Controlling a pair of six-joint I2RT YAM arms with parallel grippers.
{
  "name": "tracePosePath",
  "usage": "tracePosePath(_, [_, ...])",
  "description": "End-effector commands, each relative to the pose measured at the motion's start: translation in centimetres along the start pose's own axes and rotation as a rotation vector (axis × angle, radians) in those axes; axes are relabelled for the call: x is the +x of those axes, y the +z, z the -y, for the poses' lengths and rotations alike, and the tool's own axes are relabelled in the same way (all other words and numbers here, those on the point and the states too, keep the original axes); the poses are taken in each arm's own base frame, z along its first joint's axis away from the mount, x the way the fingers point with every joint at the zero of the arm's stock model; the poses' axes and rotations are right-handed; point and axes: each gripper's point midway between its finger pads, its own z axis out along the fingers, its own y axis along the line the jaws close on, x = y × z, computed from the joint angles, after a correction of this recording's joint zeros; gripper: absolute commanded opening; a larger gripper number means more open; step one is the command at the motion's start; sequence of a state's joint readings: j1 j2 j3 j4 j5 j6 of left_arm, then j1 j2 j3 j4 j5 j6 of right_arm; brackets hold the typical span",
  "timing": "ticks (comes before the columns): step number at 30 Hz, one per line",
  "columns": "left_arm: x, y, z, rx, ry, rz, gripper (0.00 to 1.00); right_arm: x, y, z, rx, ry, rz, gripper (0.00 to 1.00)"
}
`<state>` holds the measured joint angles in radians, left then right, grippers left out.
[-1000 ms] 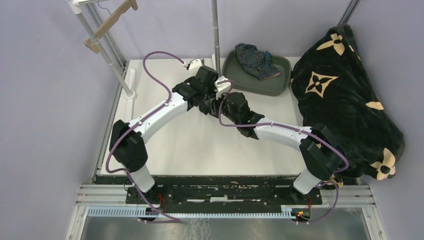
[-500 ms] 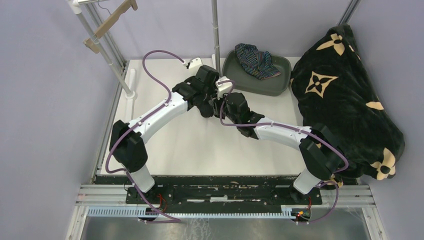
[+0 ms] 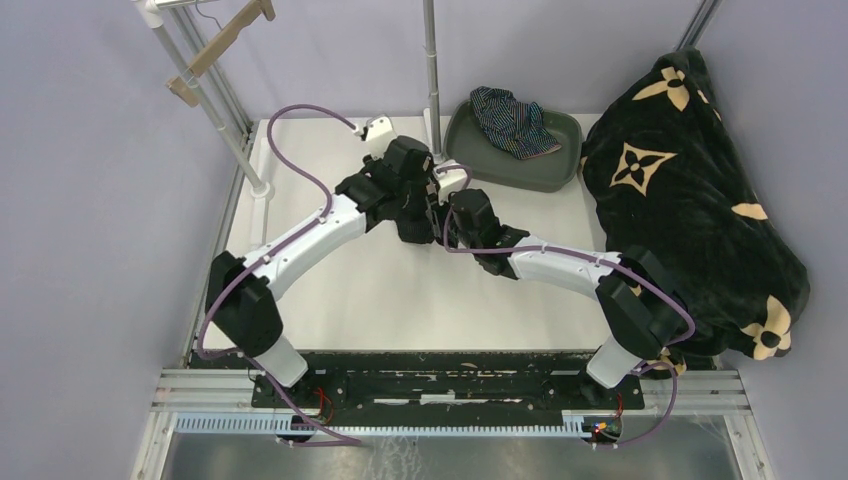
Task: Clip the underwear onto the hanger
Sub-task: Adjust the underwear on the hanger.
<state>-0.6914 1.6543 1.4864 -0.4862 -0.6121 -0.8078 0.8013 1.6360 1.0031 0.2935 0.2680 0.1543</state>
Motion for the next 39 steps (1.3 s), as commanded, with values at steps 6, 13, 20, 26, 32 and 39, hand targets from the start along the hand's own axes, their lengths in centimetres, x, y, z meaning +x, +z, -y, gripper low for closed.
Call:
tracePosePath(6, [-3.2, -3.5, -2.7, 0.093, -0.124, 0.22, 0.59, -1.3, 0.0, 2.8, -0.004, 0.236, 0.005, 0.32])
tracePosePath(13, [-0.8, -5.0, -3.7, 0.272, -0.13, 0.246, 0.61, -0.1, -0.2, 4.5, -0.062, 0.477, -0.05, 0.32])
tracePosePath(20, [1.7, -4.1, -2.5, 0.346, -0.065, 0.186, 0.62, 2.6, -1.1, 4.9, -0.038, 0.586, -0.107, 0.33])
tracePosePath(26, [6.7, -3.0, -0.8, 0.483, -0.013, 0.061, 0.66, 4.7, -0.8, 4.3, -0.048, 0.644, -0.141, 0.33])
tracePosePath(32, [10.5, -3.6, -2.0, 0.551, -0.071, 0.012, 0.73, 5.6, -0.1, 4.0, -0.055, 0.703, -0.143, 0.33])
tracePosePath(39, [12.0, -4.9, -1.6, 0.646, -0.021, 0.02, 0.74, 5.5, 0.6, 3.3, -0.084, 0.778, -0.129, 0.33])
